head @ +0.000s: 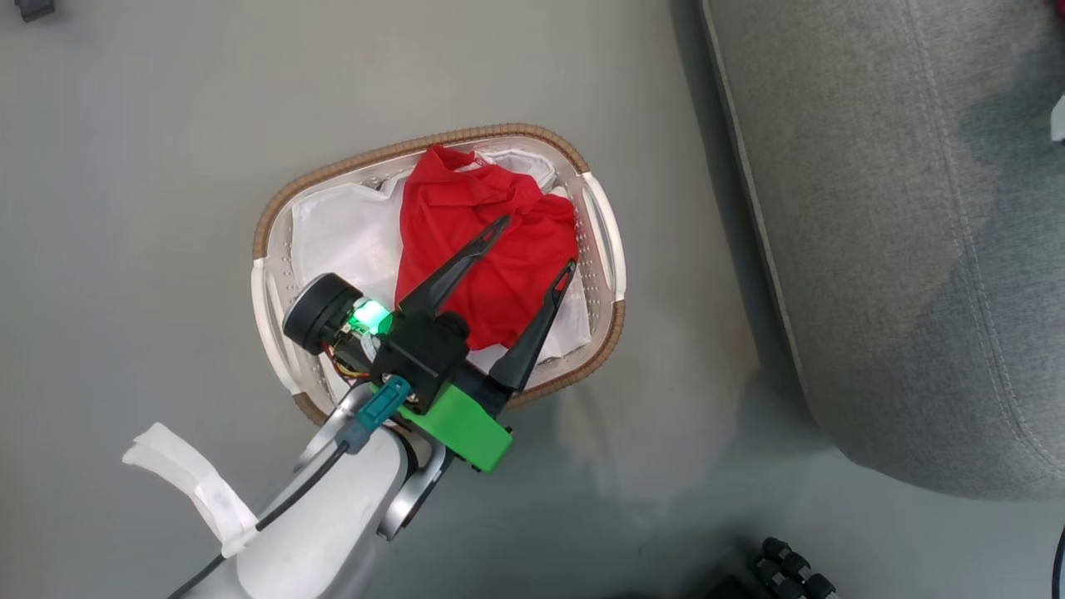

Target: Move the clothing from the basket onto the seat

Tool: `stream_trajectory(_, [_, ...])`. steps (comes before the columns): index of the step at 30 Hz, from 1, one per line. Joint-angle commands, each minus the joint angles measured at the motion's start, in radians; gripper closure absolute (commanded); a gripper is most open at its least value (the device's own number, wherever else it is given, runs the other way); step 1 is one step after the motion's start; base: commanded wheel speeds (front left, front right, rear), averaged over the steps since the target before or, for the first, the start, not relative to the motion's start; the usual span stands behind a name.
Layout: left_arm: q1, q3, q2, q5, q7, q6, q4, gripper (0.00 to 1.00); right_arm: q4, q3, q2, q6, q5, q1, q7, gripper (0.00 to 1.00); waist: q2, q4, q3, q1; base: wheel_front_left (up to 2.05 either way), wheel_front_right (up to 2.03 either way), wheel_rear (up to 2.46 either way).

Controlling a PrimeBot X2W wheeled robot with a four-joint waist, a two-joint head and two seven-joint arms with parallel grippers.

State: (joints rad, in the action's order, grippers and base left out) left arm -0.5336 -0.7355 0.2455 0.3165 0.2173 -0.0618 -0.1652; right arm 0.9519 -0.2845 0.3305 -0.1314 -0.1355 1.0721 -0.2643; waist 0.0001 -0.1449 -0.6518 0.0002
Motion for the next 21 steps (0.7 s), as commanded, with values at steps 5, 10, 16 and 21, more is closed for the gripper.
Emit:
stream_trajectory(5, [-0.008,0.019,-0.011,0.027,0.022,0.008,-0.019,0.00,-0.089,0.011,-0.022,0.001,0.022,-0.099,0.000,0.00,-0.0001,-0.007,0.056,-0.0002,0.00,0.00,0.00])
stream_trajectory(10, [0.005,0.040,-0.023,0.040,0.039,0.012,-0.041,0.00,-0.170,0.027,-0.041,0.001,0.050,-0.184,0.000,0.00,-0.0001,-0.001,0.123,-0.0002,0.00,0.00,0.00])
stream_trajectory(16, [0.037,0.094,-0.036,0.065,0.048,0.021,-0.068,0.00,-0.247,0.083,-0.050,0.001,0.085,-0.258,0.000,0.00,-0.0001,0.038,0.231,-0.0002,0.00,0.00,0.00])
stream_trajectory(21, [0.095,0.178,-0.046,0.072,0.047,0.027,-0.054,0.00,-0.289,0.160,-0.058,0.001,0.119,-0.285,0.000,0.00,-0.0001,0.086,0.320,-0.0002,0.00,0.00,0.00])
